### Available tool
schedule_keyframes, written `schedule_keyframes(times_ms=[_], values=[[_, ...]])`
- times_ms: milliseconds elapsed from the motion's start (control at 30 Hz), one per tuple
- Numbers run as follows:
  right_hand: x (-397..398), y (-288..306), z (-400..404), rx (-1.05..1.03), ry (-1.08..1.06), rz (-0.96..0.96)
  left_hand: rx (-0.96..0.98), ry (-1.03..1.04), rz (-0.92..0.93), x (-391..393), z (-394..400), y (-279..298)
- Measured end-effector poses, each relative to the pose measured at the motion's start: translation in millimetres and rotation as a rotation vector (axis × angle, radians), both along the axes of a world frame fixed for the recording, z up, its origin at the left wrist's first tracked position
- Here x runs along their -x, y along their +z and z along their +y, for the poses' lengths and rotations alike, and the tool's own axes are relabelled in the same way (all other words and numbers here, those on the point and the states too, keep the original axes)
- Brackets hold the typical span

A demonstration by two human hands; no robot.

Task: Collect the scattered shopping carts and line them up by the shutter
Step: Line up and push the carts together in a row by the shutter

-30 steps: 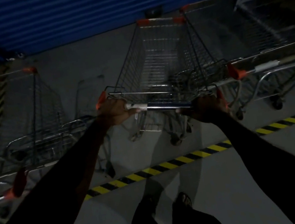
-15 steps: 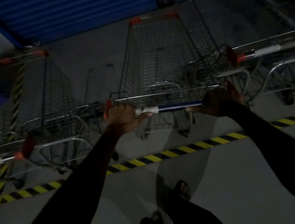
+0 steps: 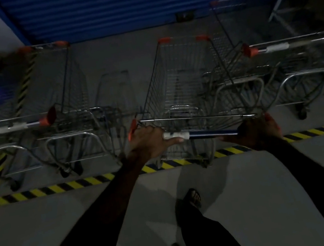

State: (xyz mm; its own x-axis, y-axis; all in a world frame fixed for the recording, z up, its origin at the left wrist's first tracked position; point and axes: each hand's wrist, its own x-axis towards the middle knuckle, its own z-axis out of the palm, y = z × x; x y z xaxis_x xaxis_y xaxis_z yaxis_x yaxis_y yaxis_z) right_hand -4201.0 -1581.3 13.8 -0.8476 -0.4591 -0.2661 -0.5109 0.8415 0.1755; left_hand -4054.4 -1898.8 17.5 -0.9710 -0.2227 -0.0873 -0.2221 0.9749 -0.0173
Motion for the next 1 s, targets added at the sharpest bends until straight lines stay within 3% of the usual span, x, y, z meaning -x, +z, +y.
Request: schedule_keyframes(times_ms=[233, 300, 400, 500, 633, 833, 1000], values=[[-88.0, -8.7, 39.3, -0.001, -0.014, 0.073, -0.025, -0.027, 0.003, -86.4, 31.9, -3.3], [-110.1, -12.0, 51.3, 0.011, 0.033, 0.135, 0.002, -0.043, 0.102, -108.8, 40.9, -6.9], [-137.7, 3.1, 56.3, -0.074, 0.006, 0.005, -0.002, -0.06, 0.292, -138.8, 51.3, -17.9], [-156.8, 10.4, 62.4, -0.122, 0.004, -0.092, 0.003, -0.062, 0.211, -163.4, 61.8, -21.8], [-180.1, 12.3, 73.6, -0.122, 0.052, -0.065, -0.003, -0.006, 0.111, -187.5, 78.9, -17.7], [-202.5, 10.7, 96.2, 0.026, 0.167, -0.017, -0.012, -0.005, 0.282, -221.3, 107.3, -15.7], [-220.3, -1.1, 109.8, 0.073, 0.185, -0.027, 0.055, 0.058, 0.108, -252.4, 121.9, -14.9]])
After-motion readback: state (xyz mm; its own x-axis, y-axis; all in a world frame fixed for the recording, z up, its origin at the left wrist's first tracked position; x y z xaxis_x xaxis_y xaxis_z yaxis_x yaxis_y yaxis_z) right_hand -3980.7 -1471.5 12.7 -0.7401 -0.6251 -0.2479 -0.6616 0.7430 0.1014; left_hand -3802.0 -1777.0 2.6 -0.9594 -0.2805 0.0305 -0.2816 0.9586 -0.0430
